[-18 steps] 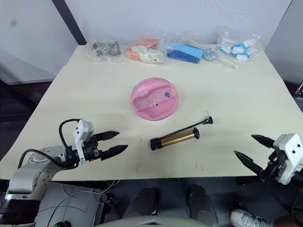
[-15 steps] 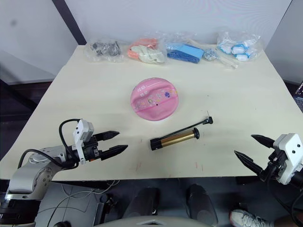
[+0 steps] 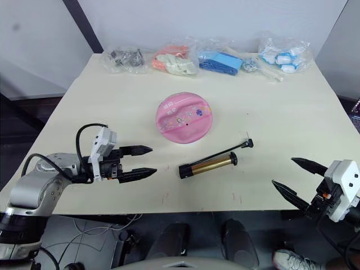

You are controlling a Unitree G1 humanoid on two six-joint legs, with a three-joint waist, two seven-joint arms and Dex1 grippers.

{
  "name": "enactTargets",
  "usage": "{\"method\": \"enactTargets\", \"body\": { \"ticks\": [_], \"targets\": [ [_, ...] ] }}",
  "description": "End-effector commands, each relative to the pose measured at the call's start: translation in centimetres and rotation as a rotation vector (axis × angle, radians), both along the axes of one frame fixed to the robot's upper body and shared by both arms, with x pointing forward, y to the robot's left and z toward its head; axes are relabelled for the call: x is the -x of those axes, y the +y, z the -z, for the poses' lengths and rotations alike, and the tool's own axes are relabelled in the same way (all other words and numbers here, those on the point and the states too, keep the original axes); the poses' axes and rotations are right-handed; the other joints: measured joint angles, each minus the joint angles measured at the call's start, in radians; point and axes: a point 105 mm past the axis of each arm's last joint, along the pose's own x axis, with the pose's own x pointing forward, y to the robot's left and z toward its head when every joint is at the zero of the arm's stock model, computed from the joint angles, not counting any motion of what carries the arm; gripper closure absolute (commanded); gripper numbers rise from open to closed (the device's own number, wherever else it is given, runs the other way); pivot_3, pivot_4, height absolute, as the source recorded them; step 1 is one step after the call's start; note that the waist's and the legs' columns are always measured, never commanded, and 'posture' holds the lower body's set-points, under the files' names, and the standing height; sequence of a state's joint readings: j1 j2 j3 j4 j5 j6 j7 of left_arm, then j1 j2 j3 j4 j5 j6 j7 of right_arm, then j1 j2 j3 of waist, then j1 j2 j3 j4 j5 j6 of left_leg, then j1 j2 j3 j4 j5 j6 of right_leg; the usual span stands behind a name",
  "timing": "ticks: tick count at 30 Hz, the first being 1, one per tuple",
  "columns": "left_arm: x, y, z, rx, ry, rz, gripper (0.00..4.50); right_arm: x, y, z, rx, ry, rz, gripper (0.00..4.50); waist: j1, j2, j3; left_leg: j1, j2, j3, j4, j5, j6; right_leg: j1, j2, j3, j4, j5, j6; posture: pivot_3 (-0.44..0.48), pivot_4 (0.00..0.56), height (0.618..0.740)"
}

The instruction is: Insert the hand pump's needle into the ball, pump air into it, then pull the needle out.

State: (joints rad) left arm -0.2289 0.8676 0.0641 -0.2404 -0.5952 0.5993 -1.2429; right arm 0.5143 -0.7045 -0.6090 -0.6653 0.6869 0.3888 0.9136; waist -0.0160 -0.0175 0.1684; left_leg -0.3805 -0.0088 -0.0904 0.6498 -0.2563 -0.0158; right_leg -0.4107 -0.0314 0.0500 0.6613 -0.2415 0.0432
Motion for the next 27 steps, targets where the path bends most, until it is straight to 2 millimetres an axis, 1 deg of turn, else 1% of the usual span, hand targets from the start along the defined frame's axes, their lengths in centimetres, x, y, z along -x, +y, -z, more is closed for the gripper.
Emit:
{"method": "enactTargets", "body": {
  "ticks": [1, 4, 6, 8, 10, 12, 14, 17, 19, 21, 25, 27],
  "targets": [
    [0.1, -1.8, -1.3, -0.081, -0.024, 0.081, 0.10, 0.9, 0.4, -1.7, 0.026, -0.040, -0.019, 0.00, -0.001, 0.000, 0.000, 0.000, 0.000, 0.000, 0.000, 0.000, 0.000, 0.000, 0.000, 0.000, 0.000, 0.000, 0.000, 0.000, 0.150, 0.740],
    [-0.6, -3.0, -1.6, -0.180, -0.001, 0.113, 0.10, 1.4, 0.4, -2.2, 0.046, -0.050, -0.006, 0.00, 0.003, -0.001, 0.001, 0.000, 0.000, 0.000, 0.000, 0.000, 0.000, 0.000, 0.001, 0.000, 0.000, 0.000, 0.000, 0.000, 0.150, 0.740],
    [-1.2, -3.5, -1.9, -0.190, 0.014, 0.113, 0.10, 1.5, 0.4, -2.4, 0.049, -0.049, 0.006, 0.00, -0.002, -0.001, 0.001, -0.001, 0.000, 0.001, 0.001, 0.000, 0.001, 0.000, 0.001, 0.000, 0.000, -0.002, 0.004, 0.000, 0.150, 0.740],
    [-2.5, -4.2, -1.8, -0.227, 0.005, 0.086, 0.10, 1.9, 0.3, -2.4, 0.053, -0.046, 0.026, 0.00, -0.002, -0.001, 0.001, 0.000, 0.000, 0.003, 0.001, -0.002, 0.003, 0.000, 0.001, 0.001, 0.001, -0.002, 0.004, 0.000, 0.150, 0.740],
    [-3.3, -4.5, -1.6, -0.245, 0.011, 0.064, 0.10, 2.1, 0.3, -2.4, 0.056, -0.045, 0.036, 0.00, 0.001, -0.001, 0.001, -0.001, -0.001, 0.001, 0.002, -0.002, 0.003, 0.000, 0.001, 0.001, 0.001, -0.002, 0.004, 0.000, 0.150, 0.740],
    [-3.4, -5.2, -1.6, -0.254, -0.005, 0.099, 0.10, 2.2, 0.4, -2.5, 0.050, -0.044, 0.056, 0.00, -0.003, -0.001, 0.001, -0.001, -0.001, 0.002, 0.002, -0.002, 0.003, 0.000, 0.001, 0.001, 0.001, -0.002, 0.004, 0.000, 0.150, 0.740],
    [-4.1, -5.9, -1.4, -0.276, -0.026, 0.094, 0.10, 2.5, 0.3, -2.5, 0.049, -0.038, 0.074, 0.00, -0.001, -0.001, 0.001, -0.001, 0.000, 0.002, 0.002, -0.002, 0.003, 0.000, 0.001, 0.001, 0.001, -0.002, 0.004, 0.000, 0.150, 0.740],
    [-5.2, -7.5, -1.5, -0.296, -0.060, 0.092, 0.10, 2.9, 0.2, -2.8, 0.042, -0.049, 0.096, 0.00, 0.004, -0.002, 0.001, -0.001, -0.001, 0.002, 0.003, -0.002, 0.003, 0.000, 0.001, 0.001, 0.001, -0.002, 0.004, 0.000, 0.150, 0.740],
    [-5.5, -9.3, -1.4, -0.300, -0.091, 0.108, 0.10, 3.5, 0.2, -2.9, 0.042, -0.050, 0.104, 0.00, 0.004, -0.002, 0.001, -0.002, -0.002, 0.001, 0.003, -0.002, 0.003, 0.001, 0.001, 0.001, 0.001, -0.002, 0.004, 0.000, 0.150, 0.740],
    [-5.9, -10.7, -1.1, -0.308, -0.105, 0.099, 0.10, 3.8, 0.3, -2.9, 0.039, -0.047, 0.115, 0.00, 0.006, -0.002, 0.001, -0.002, -0.003, 0.001, 0.003, -0.002, 0.004, 0.001, 0.000, 0.001, 0.001, -0.002, 0.004, 0.000, 0.150, 0.740],
    [-7.0, -12.6, -0.7, -0.314, -0.127, 0.069, 0.10, 4.2, 0.3, -2.9, 0.038, -0.040, 0.129, 0.00, -0.001, -0.002, 0.002, -0.002, -0.003, 0.002, 0.003, -0.002, 0.004, 0.000, -0.001, 0.003, 0.001, -0.002, 0.004, 0.000, 0.150, 0.740],
    [-7.3, -12.7, -0.6, -0.314, -0.125, 0.062, 0.10, 4.2, 0.5, -2.9, 0.039, -0.041, 0.130, 0.00, -0.004, -0.002, 0.002, -0.001, -0.003, 0.002, 0.003, -0.002, 0.004, 0.000, 0.000, 0.003, 0.002, -0.003, 0.006, 0.000, 0.150, 0.740]
  ]
}}
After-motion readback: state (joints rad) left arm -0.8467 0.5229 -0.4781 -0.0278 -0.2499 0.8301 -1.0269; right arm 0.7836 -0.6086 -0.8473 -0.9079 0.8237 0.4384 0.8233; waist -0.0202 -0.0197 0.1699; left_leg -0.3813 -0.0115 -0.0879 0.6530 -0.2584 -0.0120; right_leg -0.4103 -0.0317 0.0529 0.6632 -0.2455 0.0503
